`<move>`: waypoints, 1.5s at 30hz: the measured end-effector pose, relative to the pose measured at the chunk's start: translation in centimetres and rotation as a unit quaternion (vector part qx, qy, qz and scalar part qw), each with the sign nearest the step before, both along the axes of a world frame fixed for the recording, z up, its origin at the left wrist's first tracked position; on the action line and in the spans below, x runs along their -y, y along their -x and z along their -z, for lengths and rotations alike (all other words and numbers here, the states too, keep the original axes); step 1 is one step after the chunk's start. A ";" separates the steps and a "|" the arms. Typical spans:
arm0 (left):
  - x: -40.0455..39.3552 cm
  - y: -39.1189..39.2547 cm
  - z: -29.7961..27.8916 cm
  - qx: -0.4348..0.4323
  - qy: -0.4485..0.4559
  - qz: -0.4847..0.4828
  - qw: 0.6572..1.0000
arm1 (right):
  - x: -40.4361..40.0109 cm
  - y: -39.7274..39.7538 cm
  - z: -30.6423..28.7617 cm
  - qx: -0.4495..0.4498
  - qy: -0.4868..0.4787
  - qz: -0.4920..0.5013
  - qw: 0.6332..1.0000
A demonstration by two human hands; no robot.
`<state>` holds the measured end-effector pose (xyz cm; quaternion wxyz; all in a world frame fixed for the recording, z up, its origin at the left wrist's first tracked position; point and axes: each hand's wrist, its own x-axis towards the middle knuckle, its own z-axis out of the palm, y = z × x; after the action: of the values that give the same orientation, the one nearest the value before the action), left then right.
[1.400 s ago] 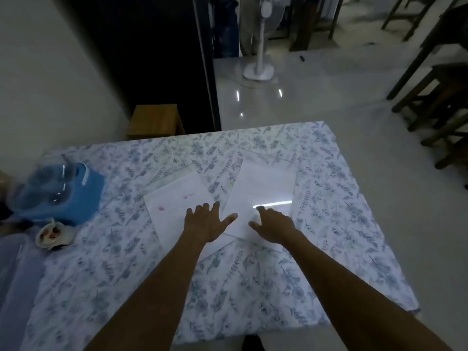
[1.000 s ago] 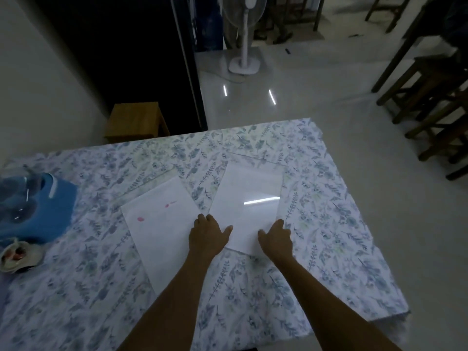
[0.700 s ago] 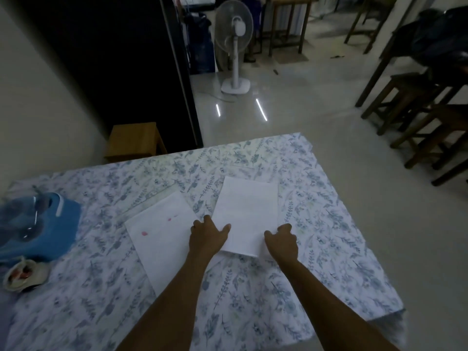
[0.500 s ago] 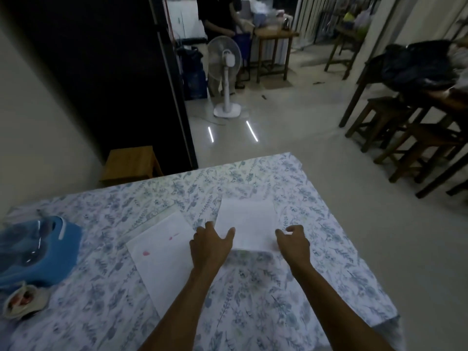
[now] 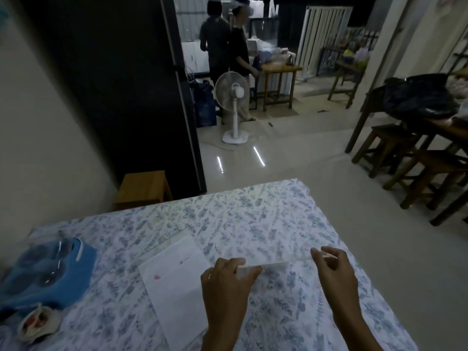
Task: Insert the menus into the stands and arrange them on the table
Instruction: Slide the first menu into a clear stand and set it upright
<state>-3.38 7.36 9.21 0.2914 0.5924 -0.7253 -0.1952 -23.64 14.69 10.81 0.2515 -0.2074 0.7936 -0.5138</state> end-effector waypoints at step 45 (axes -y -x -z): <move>12.8 4.9 -4.0 0.077 -0.042 -0.072 0.994 | 13.0 4.7 2.3 -0.139 0.002 -0.174 0.975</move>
<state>-8.26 -5.46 13.18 0.2226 0.6678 -0.6925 -0.1577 -28.37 1.74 8.48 0.2238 -0.4126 0.7716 -0.4293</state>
